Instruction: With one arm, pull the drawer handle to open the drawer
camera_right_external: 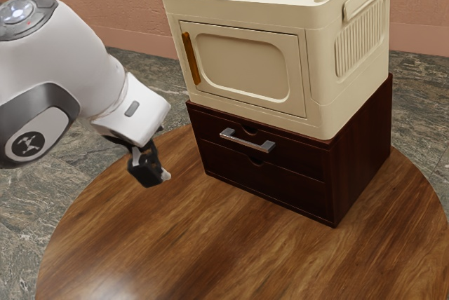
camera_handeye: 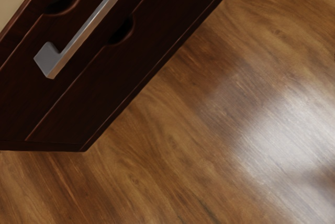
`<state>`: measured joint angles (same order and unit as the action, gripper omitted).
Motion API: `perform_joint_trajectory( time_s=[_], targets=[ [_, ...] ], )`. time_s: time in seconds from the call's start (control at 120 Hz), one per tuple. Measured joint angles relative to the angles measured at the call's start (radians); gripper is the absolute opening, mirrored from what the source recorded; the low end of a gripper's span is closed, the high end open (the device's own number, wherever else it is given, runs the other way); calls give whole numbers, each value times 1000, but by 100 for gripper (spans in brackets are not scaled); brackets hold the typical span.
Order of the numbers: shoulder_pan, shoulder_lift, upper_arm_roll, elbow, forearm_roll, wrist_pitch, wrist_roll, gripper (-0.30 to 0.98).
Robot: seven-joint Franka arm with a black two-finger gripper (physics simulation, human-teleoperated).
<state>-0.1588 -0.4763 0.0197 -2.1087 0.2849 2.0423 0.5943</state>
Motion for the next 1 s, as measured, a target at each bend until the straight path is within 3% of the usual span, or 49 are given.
perform_joint_trajectory(
  time_s=[0.142, 0.417, 0.633, 0.675, 0.783, 1.0],
  targets=[
    [-47, 3, 4, -29, -8, 101, 85, 69],
    [-78, 188, 24, 54, 106, 231, 233, 69],
    [-82, 190, 47, 2, 170, 297, 328, 69],
    [-97, 188, 68, -10, 182, 321, 343, 69],
    [-252, 200, 235, -17, 209, 377, 377, 69],
    [-283, 274, 268, 3, 237, 428, 429, 69]
  ],
)
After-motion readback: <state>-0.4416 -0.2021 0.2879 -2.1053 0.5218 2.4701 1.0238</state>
